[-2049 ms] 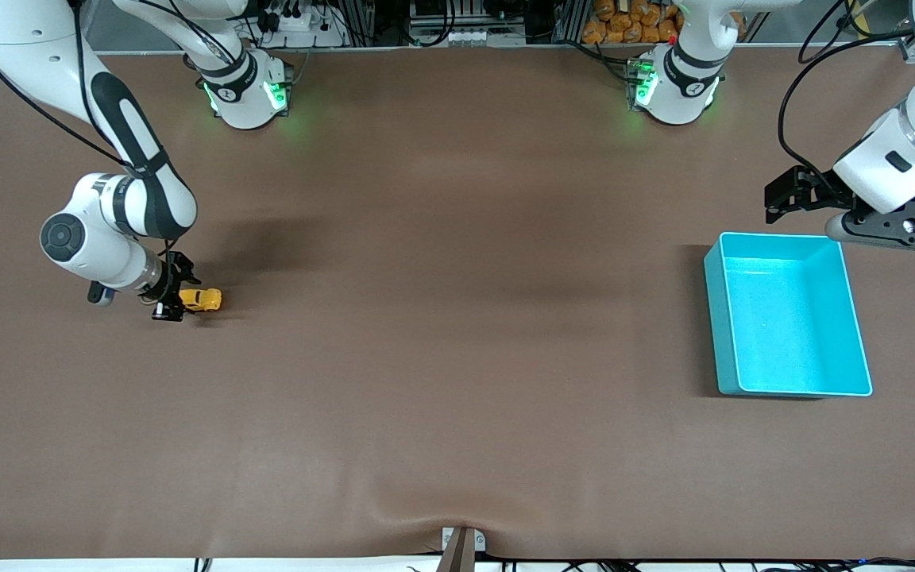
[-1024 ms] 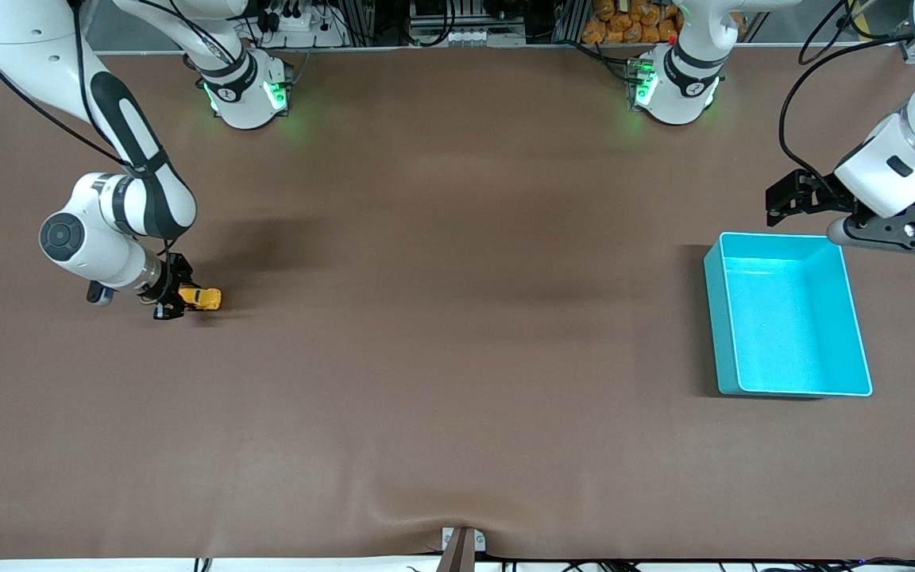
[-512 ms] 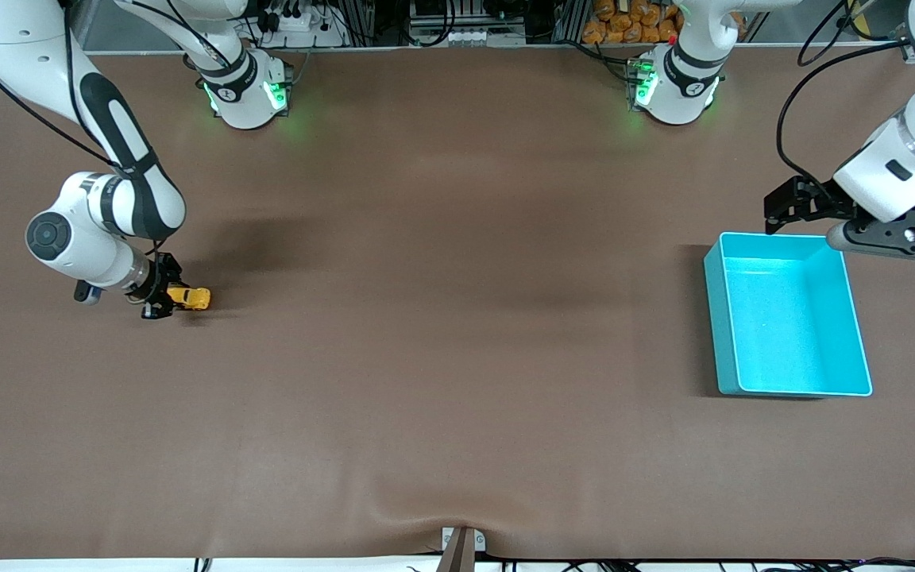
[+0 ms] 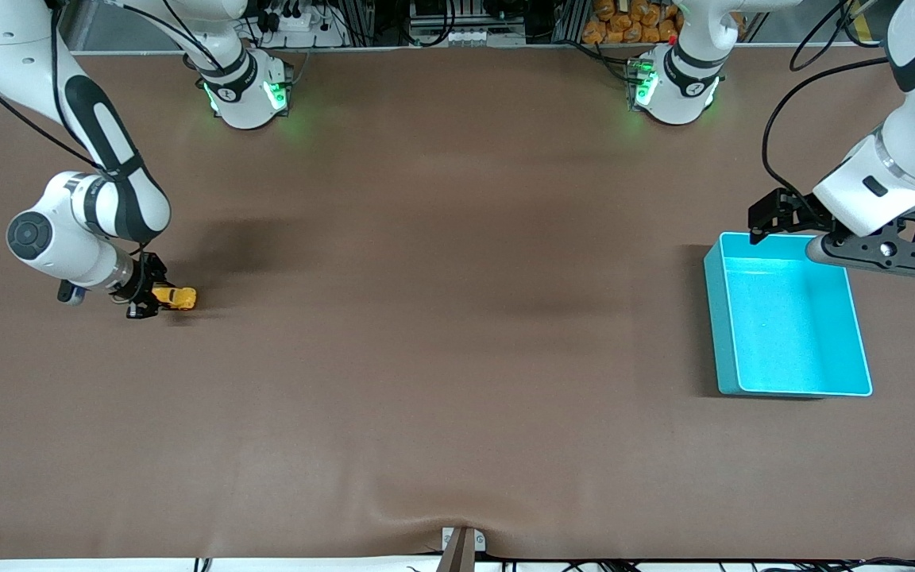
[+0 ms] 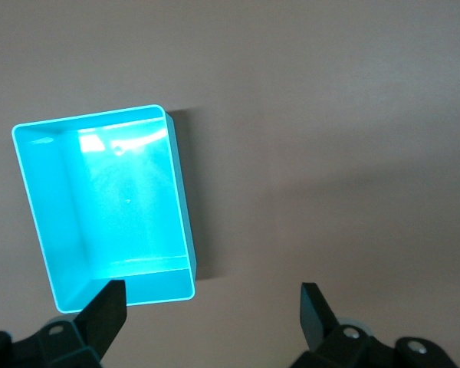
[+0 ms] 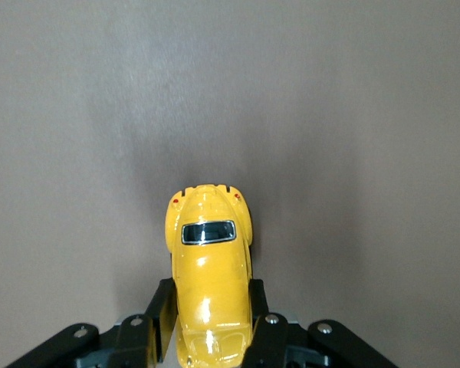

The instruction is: Wind and store yellow beetle car

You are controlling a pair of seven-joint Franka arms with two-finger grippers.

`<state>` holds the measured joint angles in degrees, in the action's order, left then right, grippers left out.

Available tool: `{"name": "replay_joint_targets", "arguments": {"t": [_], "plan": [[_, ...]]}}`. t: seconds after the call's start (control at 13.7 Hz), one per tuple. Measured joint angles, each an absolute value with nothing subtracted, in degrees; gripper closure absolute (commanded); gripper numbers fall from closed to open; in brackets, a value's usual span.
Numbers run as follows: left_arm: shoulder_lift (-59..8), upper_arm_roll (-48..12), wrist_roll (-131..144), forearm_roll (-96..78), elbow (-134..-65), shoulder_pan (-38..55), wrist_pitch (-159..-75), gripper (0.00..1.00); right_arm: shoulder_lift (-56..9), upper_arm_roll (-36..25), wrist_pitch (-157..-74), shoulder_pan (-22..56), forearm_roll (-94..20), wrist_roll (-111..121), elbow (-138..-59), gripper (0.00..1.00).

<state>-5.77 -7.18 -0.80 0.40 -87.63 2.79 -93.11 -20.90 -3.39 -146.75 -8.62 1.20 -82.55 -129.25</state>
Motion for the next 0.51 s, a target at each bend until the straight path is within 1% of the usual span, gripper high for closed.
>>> {"name": "replay_joint_targets", "arguments": {"t": [0.07, 0.15, 0.51], "plan": [[-5.8, -7.18, -0.8, 0.3, -87.63, 2.8, -93.17, 0.0, -21.0, -3.39, -146.75, -9.13, 1.79, -82.51, -129.08, 0.92], [-5.79, -7.19, -0.8, 0.24, -87.62, 2.85, -93.2, 0.0, -21.13, -3.39, -146.74, -9.69, 2.37, -82.49, -128.86, 0.93], [-5.82, -7.34, -0.72, 0.17, -87.62, 3.21, -93.21, 0.0, -21.7, -3.39, -146.84, -12.63, 3.78, -81.4, -127.96, 0.93]]}}
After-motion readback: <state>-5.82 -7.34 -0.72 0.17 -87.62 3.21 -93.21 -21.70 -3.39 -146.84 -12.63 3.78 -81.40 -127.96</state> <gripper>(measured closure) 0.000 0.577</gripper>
